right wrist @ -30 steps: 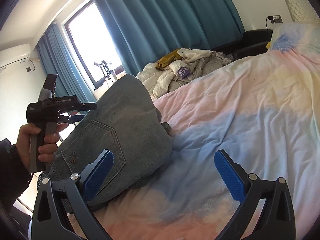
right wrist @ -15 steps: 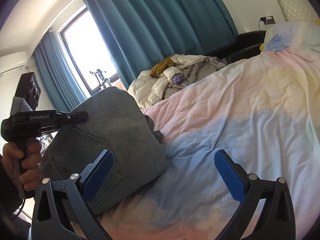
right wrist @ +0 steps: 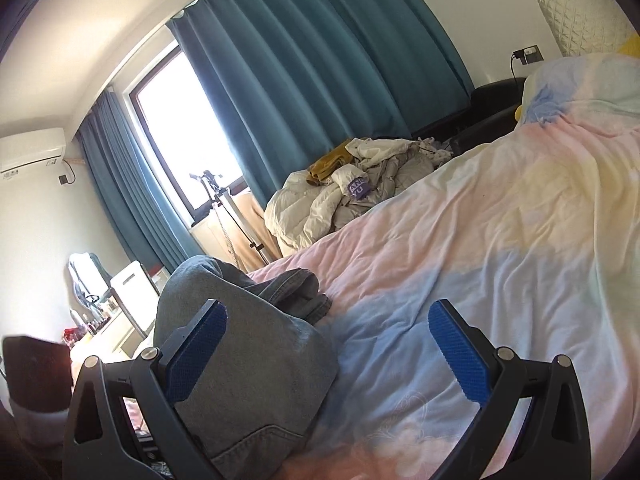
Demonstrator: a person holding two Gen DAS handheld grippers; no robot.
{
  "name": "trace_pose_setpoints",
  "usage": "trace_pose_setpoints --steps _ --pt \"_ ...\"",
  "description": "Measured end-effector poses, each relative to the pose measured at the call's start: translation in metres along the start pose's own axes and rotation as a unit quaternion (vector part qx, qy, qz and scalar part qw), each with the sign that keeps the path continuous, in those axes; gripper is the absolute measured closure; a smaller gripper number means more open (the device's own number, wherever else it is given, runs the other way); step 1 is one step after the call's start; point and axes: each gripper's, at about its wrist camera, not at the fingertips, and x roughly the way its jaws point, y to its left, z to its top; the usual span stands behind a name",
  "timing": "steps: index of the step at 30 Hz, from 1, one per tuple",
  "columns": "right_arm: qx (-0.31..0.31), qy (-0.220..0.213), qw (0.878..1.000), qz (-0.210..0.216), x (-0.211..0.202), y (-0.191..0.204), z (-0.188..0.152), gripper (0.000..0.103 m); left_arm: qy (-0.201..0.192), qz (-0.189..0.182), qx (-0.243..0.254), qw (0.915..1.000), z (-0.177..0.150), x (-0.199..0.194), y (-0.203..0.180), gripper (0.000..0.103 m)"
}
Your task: Fold clothes
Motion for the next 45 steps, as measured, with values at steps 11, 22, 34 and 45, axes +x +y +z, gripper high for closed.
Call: trace_pose_setpoints --steps 11,22,34,45 --pt "-0.062 0.026 0.997 0.043 0.01 0.027 -0.014 0.0 0.014 0.043 0.017 0.9988 -0.006 -0.023 -0.007 0.087" --pt "-0.104 0.097 0.985 0.099 0.02 0.063 -0.009 0.001 -0.084 0.055 0.02 0.9947 -0.001 -0.087 0.001 0.08" --pt "-0.232 0.195 0.945 0.125 0.135 0.222 0.099 0.006 -0.111 0.09 -0.062 0.9879 0.007 -0.107 0.07 0.079" --pt "-0.343 0.386 0.856 -0.003 0.356 0.316 0.044 0.011 -0.108 0.098 -0.09 0.9852 0.007 -0.094 0.112 0.079"
